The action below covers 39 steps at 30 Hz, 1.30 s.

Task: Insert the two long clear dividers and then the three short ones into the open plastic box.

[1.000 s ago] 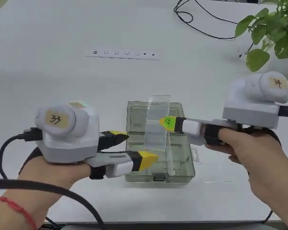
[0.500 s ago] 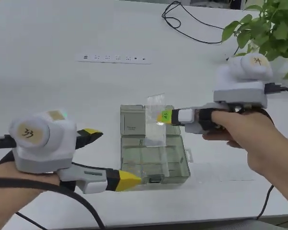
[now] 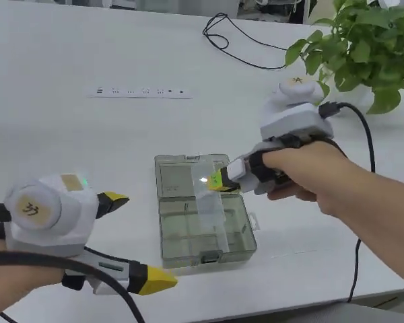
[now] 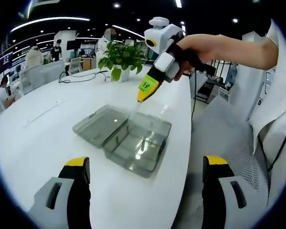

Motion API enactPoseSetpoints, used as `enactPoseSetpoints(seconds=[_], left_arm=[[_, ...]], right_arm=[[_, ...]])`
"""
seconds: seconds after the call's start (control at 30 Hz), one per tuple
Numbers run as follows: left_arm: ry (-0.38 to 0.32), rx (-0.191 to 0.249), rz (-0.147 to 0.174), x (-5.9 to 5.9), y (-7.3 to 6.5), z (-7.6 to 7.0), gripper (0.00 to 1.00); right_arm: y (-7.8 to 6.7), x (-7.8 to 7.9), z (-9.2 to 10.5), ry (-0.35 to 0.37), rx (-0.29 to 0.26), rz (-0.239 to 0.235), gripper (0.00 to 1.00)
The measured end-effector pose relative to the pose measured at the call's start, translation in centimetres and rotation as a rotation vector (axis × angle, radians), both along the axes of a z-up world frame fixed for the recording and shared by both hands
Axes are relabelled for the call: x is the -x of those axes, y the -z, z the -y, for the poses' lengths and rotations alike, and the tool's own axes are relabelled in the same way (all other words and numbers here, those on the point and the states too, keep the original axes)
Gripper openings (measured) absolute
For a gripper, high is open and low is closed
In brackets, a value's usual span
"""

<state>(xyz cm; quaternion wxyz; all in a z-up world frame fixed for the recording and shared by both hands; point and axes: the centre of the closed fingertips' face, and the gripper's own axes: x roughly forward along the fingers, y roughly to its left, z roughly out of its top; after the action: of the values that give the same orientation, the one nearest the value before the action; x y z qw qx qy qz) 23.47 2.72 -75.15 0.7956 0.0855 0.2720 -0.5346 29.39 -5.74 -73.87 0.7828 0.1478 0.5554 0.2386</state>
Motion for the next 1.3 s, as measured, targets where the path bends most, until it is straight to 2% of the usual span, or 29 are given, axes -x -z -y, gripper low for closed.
enactPoseSetpoints(seconds=[0.3,0.57,0.7,1.03,1.3], left_arm=[[0.016,0.007,-0.008,-0.1,0.8,-0.5,1.00],[0.025,0.024,-0.010,-0.3,0.9,-0.4,1.00],[0.027,0.034,-0.011,-0.5,0.9,-0.4,1.00],[0.027,0.050,-0.018,-0.3,1.0,0.1,1.00],[0.026,0.059,-0.015,-0.3,0.9,0.2,1.00]], right_arm=[[2.5,0.8,-0.5,0.036,0.045,-0.072,0.07],[3.9,1.2,-0.8,0.051,0.077,-0.103,0.07],[4.3,1.3,-0.6,0.046,0.100,-0.107,0.07],[5.0,1.7,-0.8,0.044,0.109,-0.125,0.07],[4.4,1.6,-0.6,0.025,0.121,-0.126,0.07]])
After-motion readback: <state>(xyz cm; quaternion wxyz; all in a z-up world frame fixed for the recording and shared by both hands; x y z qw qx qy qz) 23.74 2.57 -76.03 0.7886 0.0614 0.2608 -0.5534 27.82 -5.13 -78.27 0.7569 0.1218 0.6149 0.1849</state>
